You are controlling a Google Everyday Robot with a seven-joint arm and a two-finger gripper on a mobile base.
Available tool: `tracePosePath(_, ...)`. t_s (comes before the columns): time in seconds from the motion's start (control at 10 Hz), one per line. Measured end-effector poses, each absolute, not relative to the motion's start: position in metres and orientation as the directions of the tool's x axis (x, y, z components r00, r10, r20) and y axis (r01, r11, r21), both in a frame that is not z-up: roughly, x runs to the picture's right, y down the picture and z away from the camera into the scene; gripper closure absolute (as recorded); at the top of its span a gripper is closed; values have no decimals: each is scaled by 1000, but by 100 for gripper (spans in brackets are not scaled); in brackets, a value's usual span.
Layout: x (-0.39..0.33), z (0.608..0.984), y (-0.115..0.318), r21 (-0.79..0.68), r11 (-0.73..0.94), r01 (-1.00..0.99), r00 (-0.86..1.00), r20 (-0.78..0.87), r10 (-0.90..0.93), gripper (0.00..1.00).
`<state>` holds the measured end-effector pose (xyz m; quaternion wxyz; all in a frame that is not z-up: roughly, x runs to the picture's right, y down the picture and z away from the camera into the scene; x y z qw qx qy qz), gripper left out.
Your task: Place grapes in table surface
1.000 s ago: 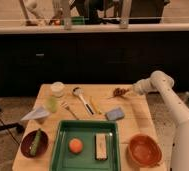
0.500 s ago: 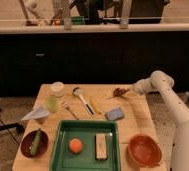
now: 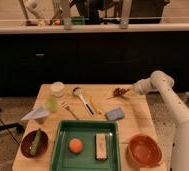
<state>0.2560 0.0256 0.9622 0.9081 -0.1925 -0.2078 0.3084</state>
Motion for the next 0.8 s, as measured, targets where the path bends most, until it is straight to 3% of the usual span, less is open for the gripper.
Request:
tracePosePath(0.2, 256, 962, 26, -478, 736, -480, 723, 259, 640, 20)
tracePosePath(0.8, 256, 962, 26, -478, 736, -480, 723, 259, 640, 20)
